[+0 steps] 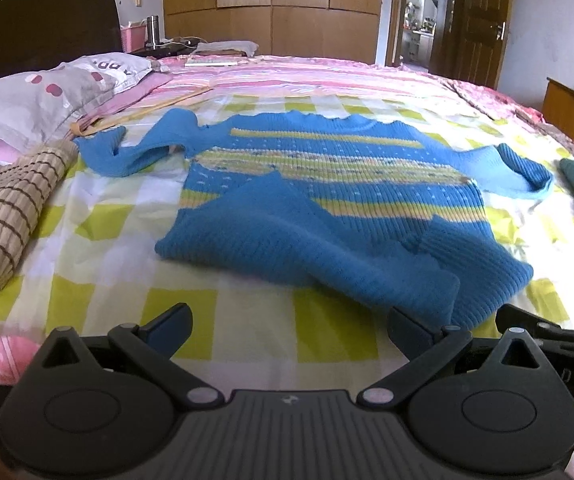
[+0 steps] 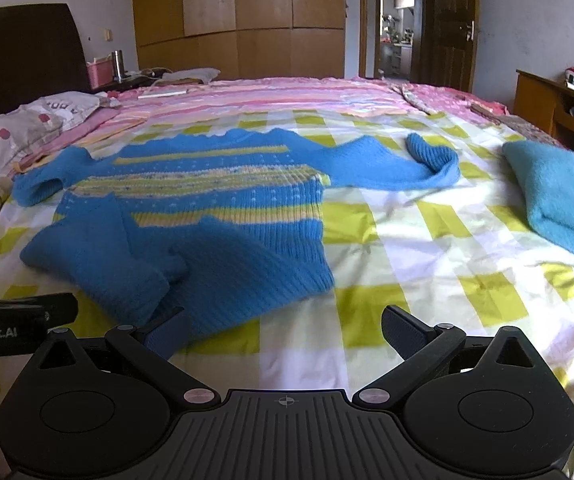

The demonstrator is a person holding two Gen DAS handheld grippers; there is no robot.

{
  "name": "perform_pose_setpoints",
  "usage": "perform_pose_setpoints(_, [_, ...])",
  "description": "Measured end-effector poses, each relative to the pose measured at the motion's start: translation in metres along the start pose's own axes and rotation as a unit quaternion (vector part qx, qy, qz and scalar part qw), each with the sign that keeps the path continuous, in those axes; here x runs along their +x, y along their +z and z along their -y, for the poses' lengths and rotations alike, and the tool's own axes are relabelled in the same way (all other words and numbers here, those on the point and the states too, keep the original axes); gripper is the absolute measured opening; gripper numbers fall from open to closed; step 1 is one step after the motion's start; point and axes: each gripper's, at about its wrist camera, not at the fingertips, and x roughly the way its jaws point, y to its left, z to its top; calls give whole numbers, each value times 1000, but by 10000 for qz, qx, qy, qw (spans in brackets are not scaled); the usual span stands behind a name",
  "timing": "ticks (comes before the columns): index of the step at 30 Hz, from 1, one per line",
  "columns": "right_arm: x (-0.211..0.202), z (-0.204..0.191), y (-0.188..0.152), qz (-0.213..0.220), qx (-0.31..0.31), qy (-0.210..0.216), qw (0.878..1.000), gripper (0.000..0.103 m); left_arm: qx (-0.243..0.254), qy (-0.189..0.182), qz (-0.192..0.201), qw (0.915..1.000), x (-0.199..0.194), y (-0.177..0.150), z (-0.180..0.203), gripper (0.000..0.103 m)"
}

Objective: Fold small clothes
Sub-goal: 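Move both tools toward the folded-over hem of the blue sweater, then grasp the folded hem layer with both grippers and lift it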

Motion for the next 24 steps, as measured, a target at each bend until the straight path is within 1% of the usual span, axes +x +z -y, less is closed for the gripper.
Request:
perform_pose_setpoints(2, [3, -1, 7, 30, -17, 23, 10000, 102, -48, -34, 9, 10000, 1, 4, -4, 103])
perform_pose_setpoints(7, [8, -4, 21, 152, -84, 121, 9998, 101, -91, -34, 191, 9998, 1, 14, -16, 103])
perform_pose_setpoints(12, [24, -10, 33, 70, -194, 235, 9995, 96, -30, 28, 274, 9996, 12, 28, -28, 103])
perform_pose_setpoints(19, [45, -22, 44, -31, -494, 372, 9981, 94, -231, -163, 270, 9992, 34, 45, -52, 103])
perform_pose_setpoints(24, [62, -25, 48, -169, -760, 485, 9958, 93, 127, -170, 293, 9993, 53, 57, -57, 103])
